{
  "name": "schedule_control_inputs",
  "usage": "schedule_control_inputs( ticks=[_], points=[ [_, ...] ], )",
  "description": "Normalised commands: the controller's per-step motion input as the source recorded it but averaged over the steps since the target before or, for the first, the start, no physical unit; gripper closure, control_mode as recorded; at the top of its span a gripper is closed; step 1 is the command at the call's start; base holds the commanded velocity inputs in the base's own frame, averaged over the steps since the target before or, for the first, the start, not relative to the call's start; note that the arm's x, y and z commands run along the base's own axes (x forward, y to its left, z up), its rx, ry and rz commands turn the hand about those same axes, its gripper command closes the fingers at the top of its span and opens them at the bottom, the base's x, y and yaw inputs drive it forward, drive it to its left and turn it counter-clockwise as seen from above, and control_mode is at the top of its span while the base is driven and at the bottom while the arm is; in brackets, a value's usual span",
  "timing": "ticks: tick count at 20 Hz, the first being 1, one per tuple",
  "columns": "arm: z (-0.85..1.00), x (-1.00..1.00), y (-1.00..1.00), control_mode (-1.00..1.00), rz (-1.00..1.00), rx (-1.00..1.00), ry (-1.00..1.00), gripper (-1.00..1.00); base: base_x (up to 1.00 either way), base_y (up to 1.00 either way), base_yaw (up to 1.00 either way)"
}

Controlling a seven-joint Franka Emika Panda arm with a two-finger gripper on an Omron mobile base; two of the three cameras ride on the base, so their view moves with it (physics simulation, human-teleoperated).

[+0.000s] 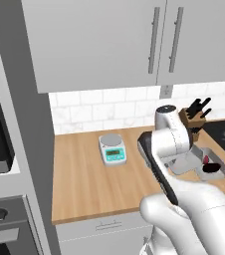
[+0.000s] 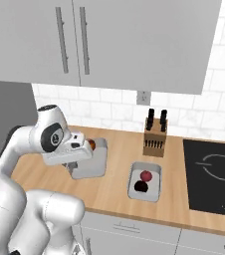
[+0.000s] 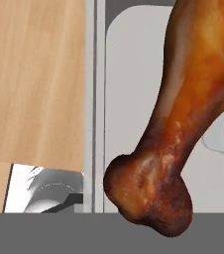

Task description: Take the meat container that has the chicken drumstick and place it on the second highest rack of the freezer. Then take the vegetable container that has the tomato and avocado and place it on the highest rack of the freezer.

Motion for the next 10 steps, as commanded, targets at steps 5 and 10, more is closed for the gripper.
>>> schedule_control_inputs(
  ticks=[5,10],
  points=[
    [1.00,-0.38,0.18,-1.00,0.00,-0.01,0.03,1.00,0.00,0.00,0.00],
    [1.00,-0.27,0.00,-1.00,0.00,0.00,0.10,1.00,0.00,0.00,0.00]
  ],
)
